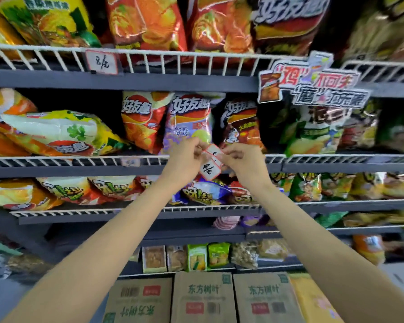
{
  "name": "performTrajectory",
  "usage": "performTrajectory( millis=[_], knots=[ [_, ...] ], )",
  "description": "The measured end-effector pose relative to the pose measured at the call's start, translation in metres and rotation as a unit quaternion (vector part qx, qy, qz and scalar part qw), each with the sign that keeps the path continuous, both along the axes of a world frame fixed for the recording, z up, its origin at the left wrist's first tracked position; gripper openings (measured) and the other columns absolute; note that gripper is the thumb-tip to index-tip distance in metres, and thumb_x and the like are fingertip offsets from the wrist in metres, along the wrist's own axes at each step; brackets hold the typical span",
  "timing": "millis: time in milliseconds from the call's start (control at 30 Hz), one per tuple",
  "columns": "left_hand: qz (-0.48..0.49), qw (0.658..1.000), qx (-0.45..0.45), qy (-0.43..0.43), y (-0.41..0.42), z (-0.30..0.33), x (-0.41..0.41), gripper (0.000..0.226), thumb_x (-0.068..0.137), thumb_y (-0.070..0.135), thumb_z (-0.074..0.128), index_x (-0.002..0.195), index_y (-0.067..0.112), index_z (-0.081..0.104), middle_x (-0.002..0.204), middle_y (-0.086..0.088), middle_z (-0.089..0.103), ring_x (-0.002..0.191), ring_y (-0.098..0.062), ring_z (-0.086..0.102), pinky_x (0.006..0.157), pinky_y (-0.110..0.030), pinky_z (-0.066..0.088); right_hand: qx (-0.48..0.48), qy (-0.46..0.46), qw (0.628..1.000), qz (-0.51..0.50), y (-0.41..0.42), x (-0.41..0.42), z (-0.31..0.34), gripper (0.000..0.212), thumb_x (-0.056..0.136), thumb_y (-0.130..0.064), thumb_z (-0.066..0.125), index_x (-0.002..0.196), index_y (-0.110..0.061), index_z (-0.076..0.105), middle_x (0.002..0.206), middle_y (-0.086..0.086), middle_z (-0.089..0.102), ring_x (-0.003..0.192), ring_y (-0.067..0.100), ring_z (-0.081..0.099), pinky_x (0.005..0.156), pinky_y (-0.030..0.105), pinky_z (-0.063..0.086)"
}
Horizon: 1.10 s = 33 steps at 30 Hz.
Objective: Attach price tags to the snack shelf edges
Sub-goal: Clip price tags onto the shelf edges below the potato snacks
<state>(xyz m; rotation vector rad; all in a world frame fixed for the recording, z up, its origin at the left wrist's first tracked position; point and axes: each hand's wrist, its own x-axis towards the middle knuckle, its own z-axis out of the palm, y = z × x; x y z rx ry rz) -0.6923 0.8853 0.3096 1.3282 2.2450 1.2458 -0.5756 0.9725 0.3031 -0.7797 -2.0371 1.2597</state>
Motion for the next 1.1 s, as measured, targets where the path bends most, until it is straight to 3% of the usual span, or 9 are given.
performTrajectory(
  millis=[100, 167, 300, 400, 533, 700, 900, 1033, 1100],
  knots=[
    [-0.001, 1.0, 0.0, -0.01, 0.04, -0.002, 0.05, 0.018, 0.085, 0.009, 0.064, 0.103, 0.005, 0.061, 0.088, -0.001, 0.059, 0.083, -0.014, 0.058, 0.062, -0.011, 0.042, 0.022, -0.026, 0.999, -0.007, 0.04, 0.05, 0.0, 0.022, 0.085, -0.009, 0.066, 0.067, -0.02, 0.058, 0.056, -0.005, 0.059, 0.045, 0.002, 0.059, 0.043, 0.019, 0.046],
    [0.011, 1.0, 0.012, -0.007, 0.067, -0.003, 0.083, 0.018, 0.084, 0.008, 0.065, 0.102, 0.005, 0.062, 0.087, 0.0, 0.058, 0.082, -0.012, 0.056, 0.058, -0.007, 0.042, 0.03, -0.033, 0.999, -0.004, 0.068, 0.082, 0.001, 0.026, 0.084, -0.01, 0.066, 0.064, -0.023, 0.058, 0.055, -0.004, 0.059, 0.048, 0.006, 0.06, 0.044, 0.02, 0.046],
    [0.038, 0.998, 0.045, 0.012, 0.116, -0.001, 0.144, 0.015, 0.085, 0.009, 0.064, 0.099, 0.006, 0.065, 0.088, 0.0, 0.06, 0.079, -0.01, 0.056, 0.054, 0.0, 0.037, 0.041, -0.036, 0.998, -0.005, 0.116, 0.141, 0.008, 0.014, 0.086, -0.014, 0.066, 0.072, -0.016, 0.065, 0.056, -0.005, 0.061, 0.049, 0.007, 0.06, 0.052, 0.027, 0.053],
    [0.058, 0.995, 0.079, -0.015, 0.145, 0.005, 0.183, 0.011, 0.086, 0.01, 0.063, 0.096, 0.006, 0.066, 0.087, -0.001, 0.064, 0.078, -0.01, 0.059, 0.054, -0.003, 0.04, 0.037, -0.005, 0.999, -0.008, 0.144, 0.179, 0.016, 0.01, 0.087, -0.014, 0.065, 0.079, -0.017, 0.069, 0.06, -0.007, 0.064, 0.055, 0.011, 0.061, 0.06, 0.034, 0.055],
    [0.051, 0.991, 0.112, -0.046, 0.184, 0.009, 0.223, 0.01, 0.087, 0.007, 0.06, 0.096, 0.006, 0.065, 0.092, -0.004, 0.068, 0.087, -0.015, 0.064, 0.069, -0.023, 0.049, 0.011, 0.022, 0.999, -0.037, 0.177, 0.217, 0.021, 0.008, 0.089, -0.015, 0.062, 0.086, -0.018, 0.069, 0.069, -0.004, 0.066, 0.059, 0.006, 0.061, 0.051, 0.024, 0.05],
    [0.025, 0.992, 0.121, -0.032, 0.232, 0.006, 0.262, 0.017, 0.088, 0.009, 0.061, 0.103, 0.003, 0.064, 0.096, -0.002, 0.063, 0.085, -0.008, 0.058, 0.065, -0.012, 0.046, 0.015, 0.017, 0.997, -0.069, 0.223, 0.263, 0.018, 0.013, 0.088, -0.016, 0.062, 0.084, -0.007, 0.07, 0.07, 0.005, 0.069, 0.059, 0.006, 0.063, 0.049, 0.02, 0.05],
    [0.021, 0.995, 0.083, -0.043, 0.295, -0.007, 0.309, 0.015, 0.089, 0.011, 0.059, 0.102, 0.005, 0.064, 0.1, -0.004, 0.065, 0.088, -0.01, 0.058, 0.058, -0.011, 0.042, 0.081, -0.014, 0.992, -0.092, 0.292, 0.324, 0.01, 0.016, 0.09, -0.019, 0.06, 0.079, -0.011, 0.067, 0.069, 0.004, 0.069, 0.054, 0.001, 0.061, 0.05, 0.012, 0.045],
    [0.057, 0.995, 0.055, -0.063, 0.338, -0.015, 0.344, 0.019, 0.09, 0.014, 0.06, 0.105, 0.004, 0.06, 0.1, -0.006, 0.065, 0.086, -0.011, 0.056, 0.057, -0.011, 0.041, 0.111, -0.079, 0.989, -0.061, 0.34, 0.357, 0.008, 0.012, 0.09, -0.017, 0.06, 0.082, -0.009, 0.065, 0.07, 0.008, 0.07, 0.061, 0.017, 0.066, 0.047, 0.02, 0.047],
    [0.068, 0.992, 0.039, -0.096, 0.356, -0.02, 0.364, 0.022, 0.089, 0.014, 0.062, 0.106, 0.001, 0.057, 0.096, -0.01, 0.064, 0.085, -0.016, 0.057, 0.065, -0.018, 0.043, 0.119, -0.102, 0.987, -0.041, 0.359, 0.371, 0.006, 0.009, 0.09, -0.016, 0.059, 0.085, -0.01, 0.064, 0.07, 0.009, 0.069, 0.057, 0.015, 0.065, 0.049, 0.023, 0.05]
  ],
)
